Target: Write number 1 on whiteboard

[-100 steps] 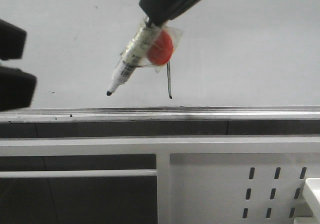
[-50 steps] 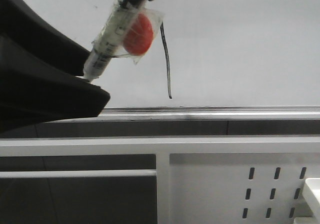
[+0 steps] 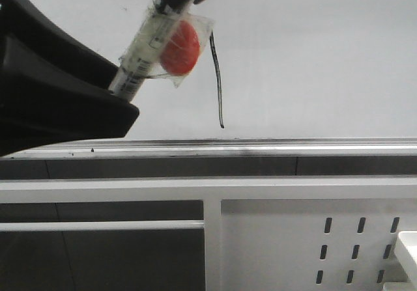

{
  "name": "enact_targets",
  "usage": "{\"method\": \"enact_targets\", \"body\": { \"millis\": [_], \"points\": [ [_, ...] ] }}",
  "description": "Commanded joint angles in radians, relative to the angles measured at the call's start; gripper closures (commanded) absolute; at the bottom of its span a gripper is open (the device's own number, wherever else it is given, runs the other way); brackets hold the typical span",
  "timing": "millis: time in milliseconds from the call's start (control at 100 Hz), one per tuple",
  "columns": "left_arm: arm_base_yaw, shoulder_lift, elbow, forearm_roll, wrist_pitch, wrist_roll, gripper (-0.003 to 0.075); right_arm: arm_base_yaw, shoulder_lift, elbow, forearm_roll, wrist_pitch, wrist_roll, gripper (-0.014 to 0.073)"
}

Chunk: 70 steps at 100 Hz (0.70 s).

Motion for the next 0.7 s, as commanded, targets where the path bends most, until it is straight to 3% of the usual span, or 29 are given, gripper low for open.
{"method": "enact_targets", "body": {
  "millis": [0, 310, 470, 690],
  "points": [
    [0.014, -0.008, -0.034, -0.008, -0.077, -0.001, 0.0481, 0.0, -0.018, -0.037, 0.017, -0.055, -0.012, 0.0665],
    [0.022, -0.008, -0.034, -0.008, -0.103, -0.001, 0.0517, 0.0, -0.018, -0.037, 0.022, -0.055, -0.012, 0.0665],
    [0.022, -0.008, -0.034, -0.008, -0.103, -0.001, 0.0742, 0.0, -0.018, -0.037, 0.022, -0.055, -0.012, 0.0665],
    [0.022, -0.008, -0.034, -0.008, -0.103, -0.001, 0.074, 0.0, -0.018, -0.037, 0.022, -0.055, -0.012, 0.0665]
  ]
}}
